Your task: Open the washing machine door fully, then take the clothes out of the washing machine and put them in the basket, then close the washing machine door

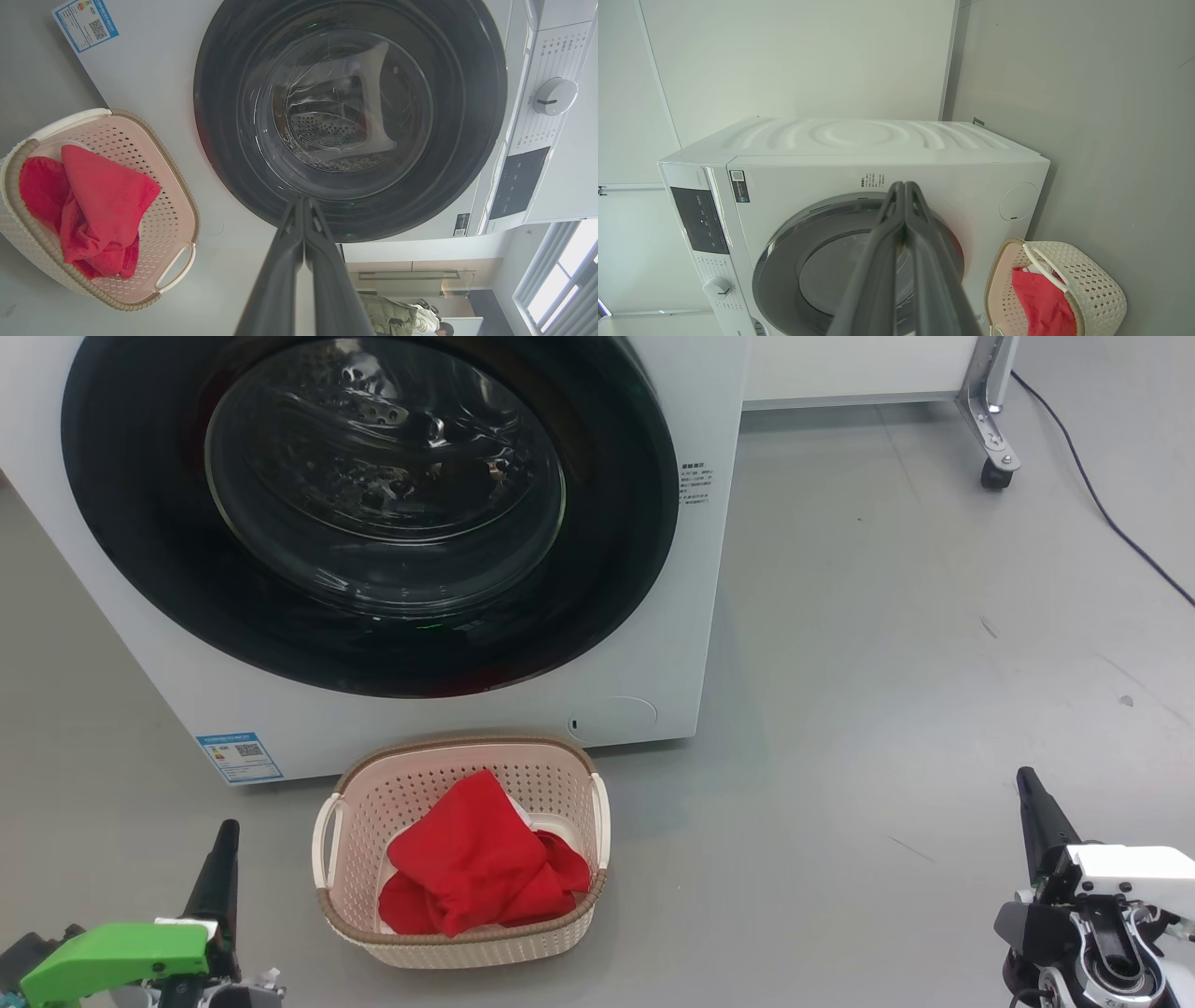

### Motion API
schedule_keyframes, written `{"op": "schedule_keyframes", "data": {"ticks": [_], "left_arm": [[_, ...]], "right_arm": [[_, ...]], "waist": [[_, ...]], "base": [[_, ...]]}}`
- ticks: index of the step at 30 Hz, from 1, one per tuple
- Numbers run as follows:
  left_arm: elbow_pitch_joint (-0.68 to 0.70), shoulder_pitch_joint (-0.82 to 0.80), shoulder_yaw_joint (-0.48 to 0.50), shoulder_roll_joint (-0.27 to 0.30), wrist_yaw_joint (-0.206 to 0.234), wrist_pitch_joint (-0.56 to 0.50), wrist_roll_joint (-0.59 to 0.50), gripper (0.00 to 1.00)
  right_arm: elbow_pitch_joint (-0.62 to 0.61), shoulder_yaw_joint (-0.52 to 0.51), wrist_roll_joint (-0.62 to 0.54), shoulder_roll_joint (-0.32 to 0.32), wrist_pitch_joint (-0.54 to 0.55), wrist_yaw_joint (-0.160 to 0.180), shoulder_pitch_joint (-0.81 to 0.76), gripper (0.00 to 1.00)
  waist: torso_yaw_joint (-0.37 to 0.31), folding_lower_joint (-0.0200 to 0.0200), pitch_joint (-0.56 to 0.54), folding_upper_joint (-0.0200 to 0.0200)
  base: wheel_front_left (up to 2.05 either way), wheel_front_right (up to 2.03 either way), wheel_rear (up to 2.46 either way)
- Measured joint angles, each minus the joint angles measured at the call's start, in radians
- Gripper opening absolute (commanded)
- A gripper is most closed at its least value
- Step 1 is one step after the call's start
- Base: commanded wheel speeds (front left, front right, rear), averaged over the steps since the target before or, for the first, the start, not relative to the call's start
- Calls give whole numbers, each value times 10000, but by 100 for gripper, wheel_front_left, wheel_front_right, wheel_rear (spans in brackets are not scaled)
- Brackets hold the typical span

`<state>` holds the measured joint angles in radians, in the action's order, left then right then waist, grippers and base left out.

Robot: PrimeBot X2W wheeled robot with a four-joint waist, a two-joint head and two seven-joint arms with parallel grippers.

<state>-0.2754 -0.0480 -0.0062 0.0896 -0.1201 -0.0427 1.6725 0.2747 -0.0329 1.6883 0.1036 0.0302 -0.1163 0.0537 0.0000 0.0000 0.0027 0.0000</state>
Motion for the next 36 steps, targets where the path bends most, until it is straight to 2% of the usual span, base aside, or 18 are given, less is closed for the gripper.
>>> {"op": "schedule_keyframes", "data": {"ticks": [36], "left_arm": [[-21,-41,27,-4,-2,-4,-2,0]], "right_arm": [[29,-50,-2,-17,12,-52,3,0]], "waist": [[0,0,-2,0]], "base": [[0,0,0]]}}
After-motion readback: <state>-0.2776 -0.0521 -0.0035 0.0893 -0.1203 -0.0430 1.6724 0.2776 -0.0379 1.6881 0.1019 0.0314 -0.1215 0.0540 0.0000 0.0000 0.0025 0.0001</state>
